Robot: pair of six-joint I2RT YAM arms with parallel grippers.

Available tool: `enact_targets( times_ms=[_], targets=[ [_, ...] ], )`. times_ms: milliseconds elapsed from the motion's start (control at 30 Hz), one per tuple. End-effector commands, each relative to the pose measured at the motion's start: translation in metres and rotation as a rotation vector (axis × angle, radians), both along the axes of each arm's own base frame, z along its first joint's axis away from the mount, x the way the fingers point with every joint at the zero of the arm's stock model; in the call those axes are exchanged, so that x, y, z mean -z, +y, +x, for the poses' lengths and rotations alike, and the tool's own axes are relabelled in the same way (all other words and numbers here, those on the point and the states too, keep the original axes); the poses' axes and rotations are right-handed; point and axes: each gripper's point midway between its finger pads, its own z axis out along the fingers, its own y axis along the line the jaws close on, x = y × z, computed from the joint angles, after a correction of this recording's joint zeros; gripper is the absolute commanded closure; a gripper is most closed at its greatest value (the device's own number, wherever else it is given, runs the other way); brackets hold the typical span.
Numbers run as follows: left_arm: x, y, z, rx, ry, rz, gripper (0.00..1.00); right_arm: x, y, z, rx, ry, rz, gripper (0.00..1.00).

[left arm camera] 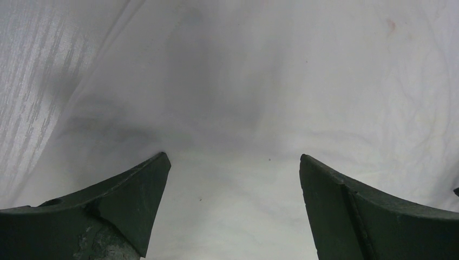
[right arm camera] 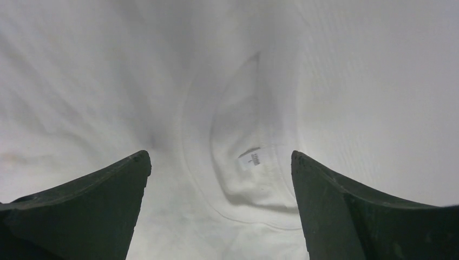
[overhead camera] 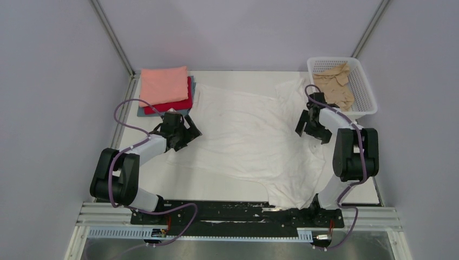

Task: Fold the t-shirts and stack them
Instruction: Flatten out the tshirt

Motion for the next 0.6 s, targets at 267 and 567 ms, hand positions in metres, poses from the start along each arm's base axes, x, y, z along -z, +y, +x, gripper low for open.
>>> enact_targets(
  times_ms=[267,567],
  targets=[
    [0.021,0.014,-0.023,-0.020,0.083,0.058,0.00,-0.066,0.022,0.007,-0.047,-0.249,0.051,0.00],
    [0.021,0.013,-0.026,-0.019,0.080,0.050,0.00,-0.044,0.063,0.080,-0.170,-0.275,0.104,0.00]
  ],
)
